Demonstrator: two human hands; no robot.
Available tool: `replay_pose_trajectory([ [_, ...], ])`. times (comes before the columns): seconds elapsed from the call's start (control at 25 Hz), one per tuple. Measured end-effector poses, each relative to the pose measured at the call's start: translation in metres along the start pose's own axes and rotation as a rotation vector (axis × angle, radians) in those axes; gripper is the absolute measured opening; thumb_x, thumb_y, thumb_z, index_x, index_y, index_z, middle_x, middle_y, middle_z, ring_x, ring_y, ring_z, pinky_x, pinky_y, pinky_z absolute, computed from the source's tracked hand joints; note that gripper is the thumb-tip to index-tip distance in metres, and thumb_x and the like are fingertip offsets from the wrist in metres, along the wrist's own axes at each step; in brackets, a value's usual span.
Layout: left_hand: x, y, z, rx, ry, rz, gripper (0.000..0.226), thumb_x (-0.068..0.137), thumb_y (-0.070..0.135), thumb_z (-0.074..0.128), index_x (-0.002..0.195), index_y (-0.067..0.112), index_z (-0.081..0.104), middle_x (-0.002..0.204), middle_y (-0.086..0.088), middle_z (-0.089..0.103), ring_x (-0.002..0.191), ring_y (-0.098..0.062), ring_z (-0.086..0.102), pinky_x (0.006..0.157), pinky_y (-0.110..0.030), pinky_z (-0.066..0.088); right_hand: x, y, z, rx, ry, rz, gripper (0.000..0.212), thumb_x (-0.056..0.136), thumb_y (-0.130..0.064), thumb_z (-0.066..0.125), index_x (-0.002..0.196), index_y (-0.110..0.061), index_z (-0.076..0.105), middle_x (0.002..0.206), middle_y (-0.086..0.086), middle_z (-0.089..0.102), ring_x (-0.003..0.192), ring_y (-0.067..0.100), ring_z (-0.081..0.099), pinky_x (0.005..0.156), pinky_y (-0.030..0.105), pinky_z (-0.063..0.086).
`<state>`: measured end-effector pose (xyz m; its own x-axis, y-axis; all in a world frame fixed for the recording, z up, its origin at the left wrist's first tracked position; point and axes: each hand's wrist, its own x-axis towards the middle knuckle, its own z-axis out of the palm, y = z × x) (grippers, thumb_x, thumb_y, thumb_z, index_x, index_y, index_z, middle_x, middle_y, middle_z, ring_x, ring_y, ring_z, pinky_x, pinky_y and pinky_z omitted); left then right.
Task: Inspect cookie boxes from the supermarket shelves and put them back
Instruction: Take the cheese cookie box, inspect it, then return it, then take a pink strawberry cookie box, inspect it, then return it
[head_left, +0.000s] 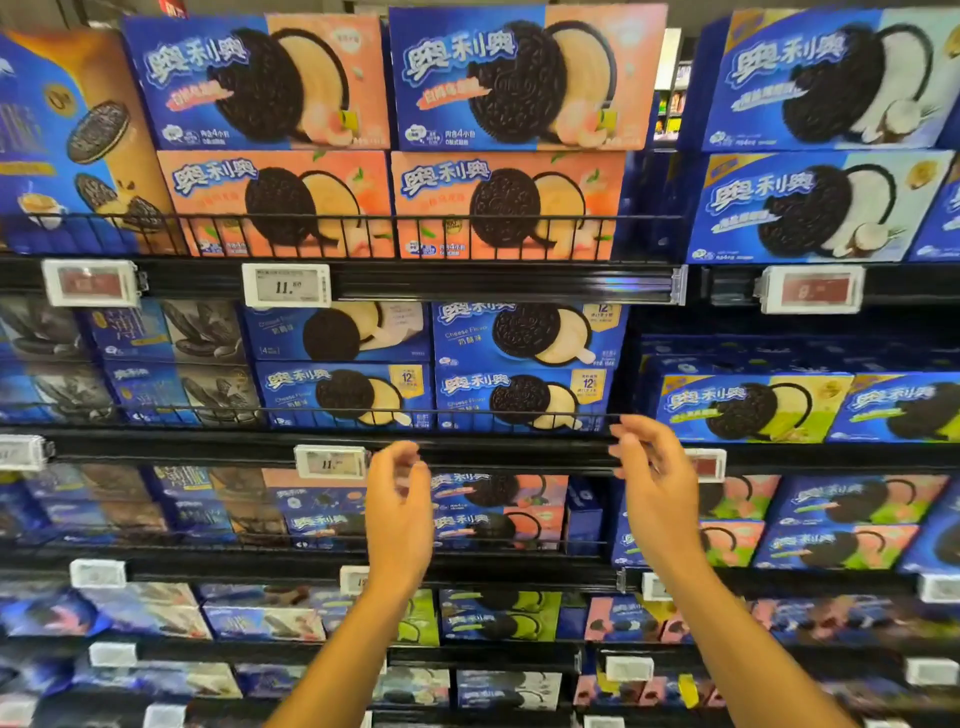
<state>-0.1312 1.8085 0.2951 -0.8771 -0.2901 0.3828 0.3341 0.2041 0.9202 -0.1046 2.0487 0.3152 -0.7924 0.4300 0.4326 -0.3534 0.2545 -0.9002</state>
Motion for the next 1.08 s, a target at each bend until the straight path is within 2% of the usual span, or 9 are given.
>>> replay_pose_trajectory([
  [0.16, -0.022, -0.055, -0.003, 0.028, -0.143, -0.359, 0.023, 0.105, 0.020, 0.042, 0.127, 0.016, 0.049, 0.122, 0.001, 0.052, 0.116, -0.018, 0.049, 0.093, -0.029, 0.036, -0.040, 0.072, 0.004, -0.002, 0.035, 0.284, 0.021, 0.106, -0.019, 0.047, 0.102, -0.035, 0.060, 0.117, 0.007, 0.069, 0.097, 0.012, 0.067, 0.081, 0.030, 0.057],
  [0.28, -0.017, -0.064, 0.002, -0.018, -0.162, -0.442, 0.022, 0.106, 0.020, 0.040, 0.128, 0.020, 0.045, 0.118, 0.006, 0.047, 0.112, -0.013, 0.046, 0.086, -0.022, 0.036, -0.040, 0.102, 0.017, -0.014, -0.025, 0.411, 0.016, 0.106, -0.021, 0.048, 0.111, -0.030, 0.060, 0.126, 0.003, 0.064, 0.114, 0.018, 0.062, 0.101, 0.043, 0.052],
  [0.4, -0.008, -0.076, 0.004, -0.086, -0.145, -0.513, 0.036, 0.106, 0.020, 0.040, 0.142, 0.016, 0.042, 0.127, 0.006, 0.046, 0.115, -0.010, 0.043, 0.093, -0.023, 0.034, -0.032, 0.117, 0.031, 0.005, -0.060, 0.471, 0.030, 0.106, -0.021, 0.048, 0.134, -0.020, 0.057, 0.135, -0.002, 0.058, 0.124, 0.016, 0.054, 0.109, 0.039, 0.044],
  [0.52, -0.001, -0.087, 0.005, -0.093, -0.179, -0.518, 0.044, 0.105, 0.015, 0.043, 0.148, 0.015, 0.037, 0.135, 0.005, 0.044, 0.122, -0.010, 0.042, 0.102, -0.028, 0.035, -0.021, 0.121, 0.043, -0.015, -0.076, 0.502, 0.042, 0.104, -0.012, 0.049, 0.146, -0.011, 0.047, 0.148, 0.004, 0.051, 0.135, 0.021, 0.048, 0.104, 0.029, 0.039],
  [0.64, 0.004, -0.089, 0.005, -0.075, -0.232, -0.476, 0.042, 0.101, 0.007, 0.049, 0.140, 0.021, 0.042, 0.126, 0.013, 0.051, 0.118, -0.008, 0.047, 0.101, -0.026, 0.041, -0.014, 0.124, 0.056, -0.060, -0.159, 0.508, 0.055, 0.100, -0.007, 0.056, 0.152, -0.010, 0.038, 0.155, 0.005, 0.043, 0.141, 0.022, 0.040, 0.112, 0.036, 0.037],
  [0.76, 0.010, -0.090, 0.008, -0.041, -0.337, -0.446, 0.036, 0.096, -0.001, 0.050, 0.125, 0.021, 0.046, 0.129, 0.005, 0.053, 0.116, -0.012, 0.050, 0.101, -0.032, 0.042, -0.011, 0.121, 0.068, -0.041, -0.197, 0.534, 0.056, 0.096, -0.002, 0.061, 0.147, -0.014, 0.043, 0.135, -0.003, 0.055, 0.121, 0.016, 0.052, 0.084, 0.017, 0.048],
  [0.88, 0.016, -0.090, 0.010, 0.041, -0.400, -0.454, 0.048, 0.095, 0.005, 0.053, 0.140, 0.013, 0.040, 0.137, -0.001, 0.036, 0.116, -0.012, 0.043, 0.100, -0.035, 0.038, -0.011, 0.113, 0.075, 0.008, -0.187, 0.537, 0.044, 0.093, -0.004, 0.066, 0.130, -0.024, 0.051, 0.113, -0.016, 0.060, 0.102, 0.009, 0.056, 0.068, 0.012, 0.046],
  [0.96, 0.017, -0.087, 0.009, 0.038, -0.389, -0.447, 0.054, 0.094, 0.006, 0.055, 0.145, 0.014, 0.036, 0.133, 0.000, 0.035, 0.116, -0.013, 0.044, 0.102, -0.036, 0.039, -0.017, 0.110, 0.072, -0.024, -0.144, 0.476, 0.045, 0.094, -0.005, 0.065, 0.132, -0.022, 0.051, 0.123, -0.007, 0.059, 0.110, 0.013, 0.055, 0.078, 0.016, 0.046],
  [1.08, 0.012, -0.082, 0.004, -0.009, -0.347, -0.458, 0.050, 0.092, 0.002, 0.057, 0.139, 0.013, 0.042, 0.136, -0.005, 0.039, 0.121, -0.021, 0.050, 0.104, -0.039, 0.043, -0.032, 0.107, 0.065, -0.059, -0.086, 0.402, 0.036, 0.096, -0.007, 0.062, 0.129, -0.018, 0.054, 0.130, 0.004, 0.059, 0.116, 0.021, 0.057, 0.097, 0.038, 0.048],
])
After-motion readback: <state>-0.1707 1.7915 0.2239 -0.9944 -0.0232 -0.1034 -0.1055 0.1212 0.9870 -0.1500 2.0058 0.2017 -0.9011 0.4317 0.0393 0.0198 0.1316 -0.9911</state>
